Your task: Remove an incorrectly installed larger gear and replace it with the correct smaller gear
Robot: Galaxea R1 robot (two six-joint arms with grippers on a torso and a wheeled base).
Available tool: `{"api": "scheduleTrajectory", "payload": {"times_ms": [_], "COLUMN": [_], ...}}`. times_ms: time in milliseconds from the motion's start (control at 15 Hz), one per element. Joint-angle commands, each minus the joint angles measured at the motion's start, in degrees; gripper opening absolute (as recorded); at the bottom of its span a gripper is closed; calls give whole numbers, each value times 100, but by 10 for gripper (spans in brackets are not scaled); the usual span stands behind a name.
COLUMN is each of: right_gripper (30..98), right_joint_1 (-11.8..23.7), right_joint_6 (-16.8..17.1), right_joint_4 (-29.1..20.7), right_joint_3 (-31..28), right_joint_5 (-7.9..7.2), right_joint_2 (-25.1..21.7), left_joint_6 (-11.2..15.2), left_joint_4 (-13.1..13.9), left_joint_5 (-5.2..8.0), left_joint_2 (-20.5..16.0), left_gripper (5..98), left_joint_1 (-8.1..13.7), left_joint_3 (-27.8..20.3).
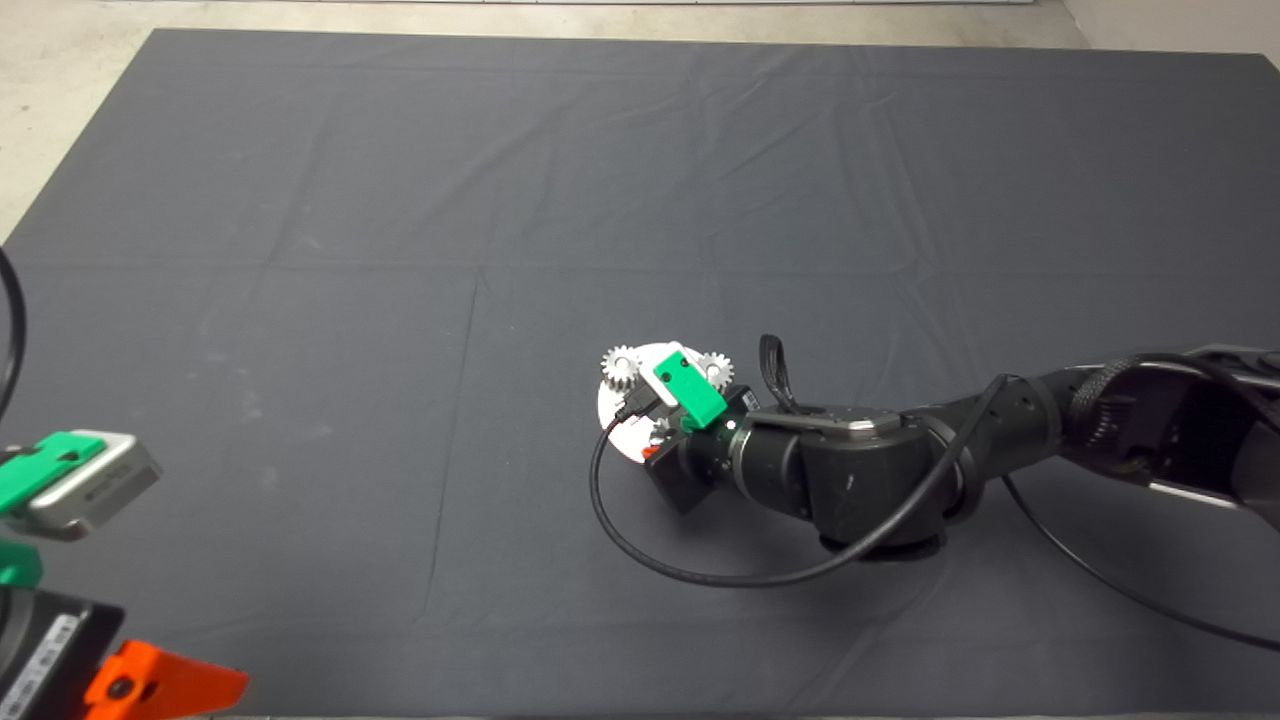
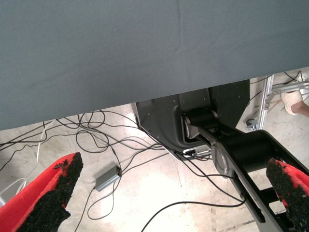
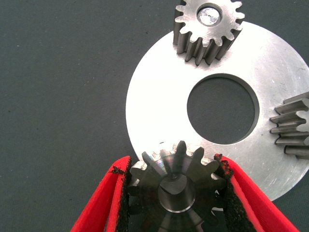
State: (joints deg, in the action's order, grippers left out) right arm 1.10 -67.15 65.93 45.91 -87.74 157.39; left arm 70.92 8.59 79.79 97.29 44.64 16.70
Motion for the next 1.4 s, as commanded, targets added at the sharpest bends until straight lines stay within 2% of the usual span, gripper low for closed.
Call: {"api": "scheduleTrajectory", "payload": {"times_ms": [0, 1067, 1333], "right_gripper": [411, 411, 412], "right_joint_1": [84, 84, 65], "right_joint_6": [-9, 26, 9], "right_joint_4": [61, 81, 87], "right_joint_3": [-202, -198, -64], "right_joint_5": [-279, -279, -279], "right_joint_2": [-11, -178, -90], "left_joint_6": [-17, -17, -17], "left_joint_4": [99, 99, 99], "left_joint_5": [2, 2, 2], "left_joint_2": [-12, -12, -12], "left_gripper": [976, 976, 976], "left_joint_1": [45, 45, 45], "left_joint_3": [-81, -81, -81]}}
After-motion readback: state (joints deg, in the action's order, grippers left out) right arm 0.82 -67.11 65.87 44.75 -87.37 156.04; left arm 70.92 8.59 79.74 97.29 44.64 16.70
